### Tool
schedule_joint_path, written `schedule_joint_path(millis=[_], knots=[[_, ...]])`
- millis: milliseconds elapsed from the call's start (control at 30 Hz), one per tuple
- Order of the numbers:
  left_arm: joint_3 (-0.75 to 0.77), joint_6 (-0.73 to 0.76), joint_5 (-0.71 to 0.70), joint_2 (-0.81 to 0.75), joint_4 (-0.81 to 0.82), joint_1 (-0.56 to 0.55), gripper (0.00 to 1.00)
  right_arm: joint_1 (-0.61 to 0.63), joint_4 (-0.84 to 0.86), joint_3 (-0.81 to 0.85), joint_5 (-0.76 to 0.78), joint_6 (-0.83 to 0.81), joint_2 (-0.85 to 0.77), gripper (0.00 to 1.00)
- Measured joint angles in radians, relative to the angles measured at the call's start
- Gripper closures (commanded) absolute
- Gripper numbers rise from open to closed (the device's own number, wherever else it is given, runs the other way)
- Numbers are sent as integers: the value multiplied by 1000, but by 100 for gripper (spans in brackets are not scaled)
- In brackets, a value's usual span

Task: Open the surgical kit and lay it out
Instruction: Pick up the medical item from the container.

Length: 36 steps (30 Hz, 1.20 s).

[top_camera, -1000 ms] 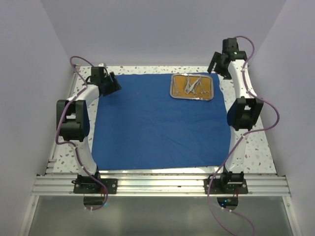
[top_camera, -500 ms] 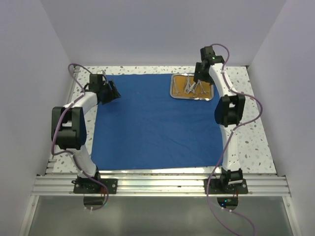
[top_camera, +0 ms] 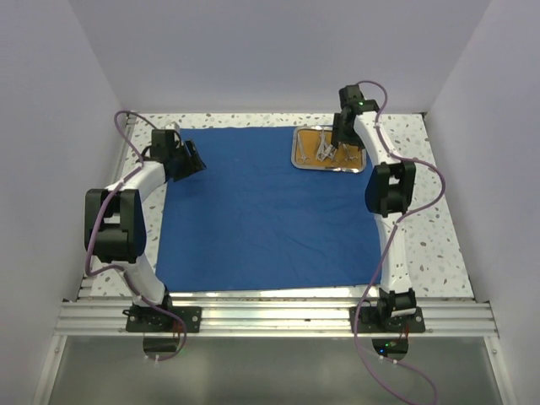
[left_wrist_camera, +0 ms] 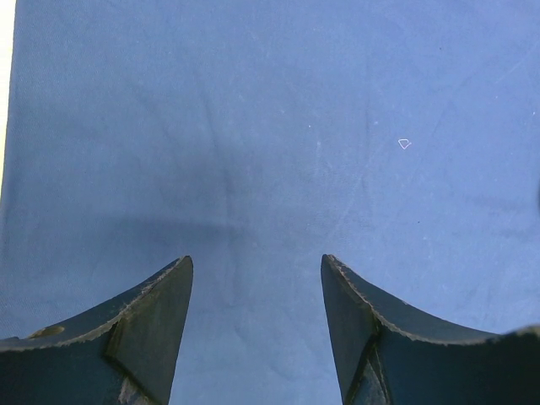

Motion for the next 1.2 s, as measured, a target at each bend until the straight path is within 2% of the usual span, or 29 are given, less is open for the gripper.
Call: schedule_joint_path(millis=[200, 367, 433, 467, 533, 567, 600, 700, 1200], knots=[[-16, 3, 0, -5, 1, 0, 34, 9, 10, 0, 12, -10, 42, 34], [-32, 6, -1, -8, -2, 0, 34, 11, 23, 1, 21, -15, 68, 43], [-34, 10, -1, -10, -4, 0, 34, 14, 27, 5, 21, -16, 72, 52], [-35, 10, -1, -10, -4, 0, 34, 15, 33, 8, 21, -17, 75, 62], [-35, 10, -2, -10, -4, 0, 34, 16, 42, 9, 23, -16, 77, 73], [-35, 10, -2, -10, -5, 0, 34, 16, 48, 9, 21, -13, 80, 84], [-35, 10, -3, -10, -4, 0, 34, 16, 52, 10, 22, -14, 82, 90], [-35, 11, -3, -9, -5, 0, 34, 16, 56, 10, 22, -8, 83, 100], [-27, 17, 6, 19, -10, 0, 36, 16, 87, -48, 41, -2, 47, 100]])
